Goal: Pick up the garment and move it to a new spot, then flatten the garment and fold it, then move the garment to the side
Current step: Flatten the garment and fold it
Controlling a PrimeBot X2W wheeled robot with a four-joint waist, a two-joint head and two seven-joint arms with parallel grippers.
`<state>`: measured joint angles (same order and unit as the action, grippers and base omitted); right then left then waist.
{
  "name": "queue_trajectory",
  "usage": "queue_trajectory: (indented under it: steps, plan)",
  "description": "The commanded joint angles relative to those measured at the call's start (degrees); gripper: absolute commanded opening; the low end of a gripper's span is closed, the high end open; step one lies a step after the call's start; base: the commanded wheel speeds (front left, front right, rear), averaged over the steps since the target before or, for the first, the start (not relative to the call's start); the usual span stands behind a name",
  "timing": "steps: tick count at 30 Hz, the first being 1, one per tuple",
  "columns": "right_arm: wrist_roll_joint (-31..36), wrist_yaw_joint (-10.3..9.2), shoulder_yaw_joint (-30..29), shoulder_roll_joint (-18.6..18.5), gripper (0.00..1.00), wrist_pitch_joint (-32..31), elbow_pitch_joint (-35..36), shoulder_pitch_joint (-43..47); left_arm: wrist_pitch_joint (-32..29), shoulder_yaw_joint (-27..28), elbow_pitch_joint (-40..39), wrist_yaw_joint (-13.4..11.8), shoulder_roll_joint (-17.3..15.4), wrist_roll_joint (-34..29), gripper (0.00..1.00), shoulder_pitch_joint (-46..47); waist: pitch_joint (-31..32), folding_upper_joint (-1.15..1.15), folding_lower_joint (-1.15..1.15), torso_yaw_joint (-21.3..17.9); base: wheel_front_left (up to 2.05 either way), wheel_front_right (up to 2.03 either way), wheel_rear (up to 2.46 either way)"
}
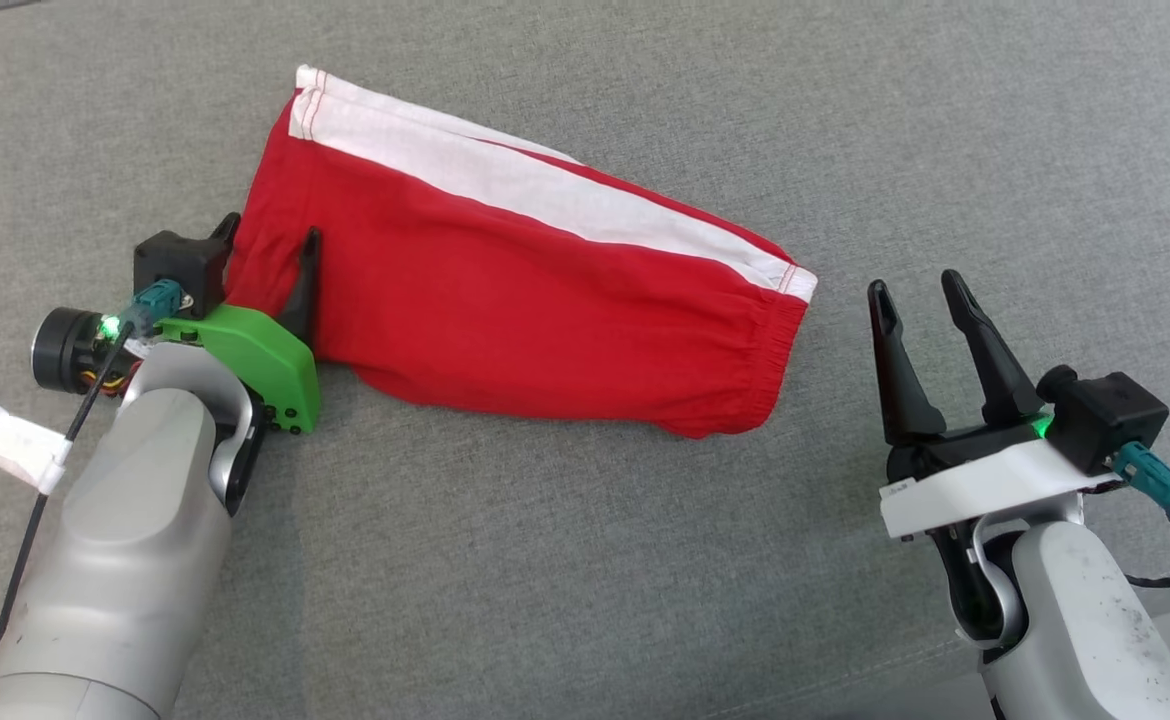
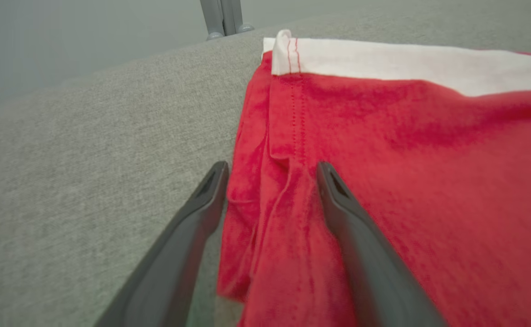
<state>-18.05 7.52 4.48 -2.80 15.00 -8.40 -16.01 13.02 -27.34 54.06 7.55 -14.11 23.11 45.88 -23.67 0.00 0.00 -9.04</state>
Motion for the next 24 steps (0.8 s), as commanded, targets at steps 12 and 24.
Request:
queue_trajectory:
  steps: [12, 24]
  plan:
    - [2.6, -0.06, -1.4, -0.2, 1.00, 0.3, -2.5, 1.8, 0.7, -5.0, 6.4, -0.1, 0.7, 8.0, 0.00, -1.2, 5.0, 0.00, 0.00, 1.3, 0.00, 0.00, 0.00]
    - [6.0, -0.06, -3.0, -0.2, 1.00, 0.3, -7.7, 7.3, 2.1, 0.5, 3.0, -2.3, 3.0, 10.5, 0.00, -14.5, 15.0, 0.00, 0.00, 7.1, 0.00, 0.00, 0.00]
